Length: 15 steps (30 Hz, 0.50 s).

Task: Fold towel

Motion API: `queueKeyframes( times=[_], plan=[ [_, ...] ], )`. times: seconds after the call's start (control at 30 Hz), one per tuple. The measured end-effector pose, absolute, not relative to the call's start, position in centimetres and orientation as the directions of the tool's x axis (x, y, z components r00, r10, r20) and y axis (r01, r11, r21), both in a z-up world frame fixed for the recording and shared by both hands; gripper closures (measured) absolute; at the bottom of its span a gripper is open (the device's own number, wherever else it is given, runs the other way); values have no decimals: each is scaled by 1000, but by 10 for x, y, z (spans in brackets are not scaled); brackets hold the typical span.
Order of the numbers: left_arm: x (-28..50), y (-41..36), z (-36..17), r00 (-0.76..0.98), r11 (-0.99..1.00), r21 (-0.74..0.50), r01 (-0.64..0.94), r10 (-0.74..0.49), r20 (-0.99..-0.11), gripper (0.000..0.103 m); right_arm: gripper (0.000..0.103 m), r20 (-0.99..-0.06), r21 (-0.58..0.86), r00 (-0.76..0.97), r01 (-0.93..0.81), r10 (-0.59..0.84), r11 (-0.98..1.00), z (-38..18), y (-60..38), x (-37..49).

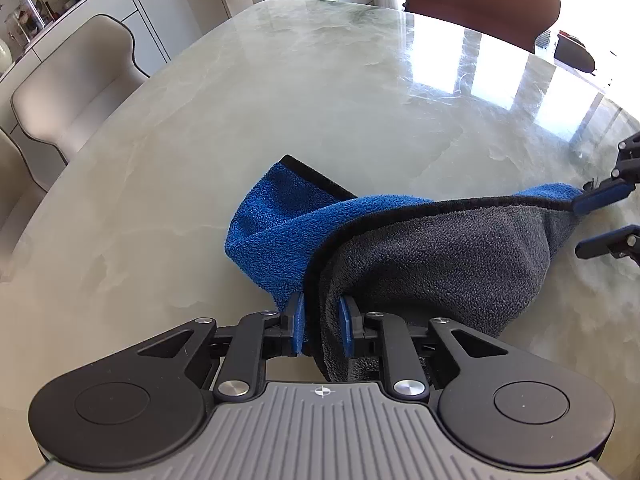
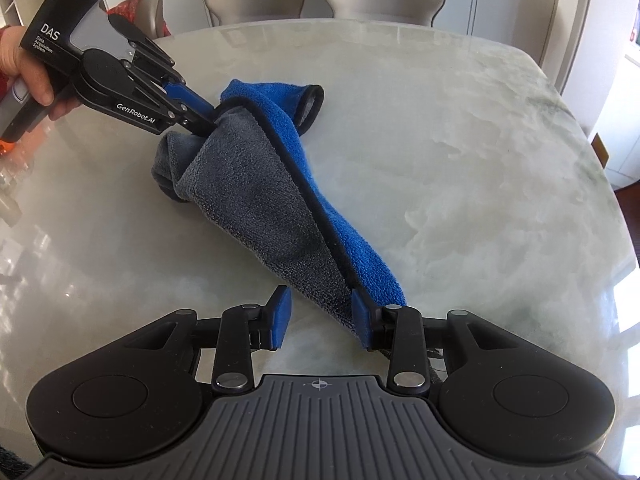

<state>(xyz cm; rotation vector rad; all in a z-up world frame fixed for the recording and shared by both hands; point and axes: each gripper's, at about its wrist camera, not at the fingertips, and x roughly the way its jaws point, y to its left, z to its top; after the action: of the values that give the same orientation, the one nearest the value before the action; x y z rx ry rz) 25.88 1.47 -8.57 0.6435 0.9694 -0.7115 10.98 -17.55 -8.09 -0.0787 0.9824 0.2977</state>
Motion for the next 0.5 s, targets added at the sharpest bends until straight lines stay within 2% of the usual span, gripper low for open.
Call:
queueKeyframes(
  times=[0.17, 0.5],
  plan=[
    [255, 14, -83, 394, 601, 186, 778, -235, -888, 91, 69, -825, 38, 535, -272, 184, 961, -80, -175, 112],
    [247, 16, -76, 408, 602, 195, 774, -239, -881, 93, 69, -837, 116, 491, -276, 244, 954, -82, -179, 124]
  ],
)
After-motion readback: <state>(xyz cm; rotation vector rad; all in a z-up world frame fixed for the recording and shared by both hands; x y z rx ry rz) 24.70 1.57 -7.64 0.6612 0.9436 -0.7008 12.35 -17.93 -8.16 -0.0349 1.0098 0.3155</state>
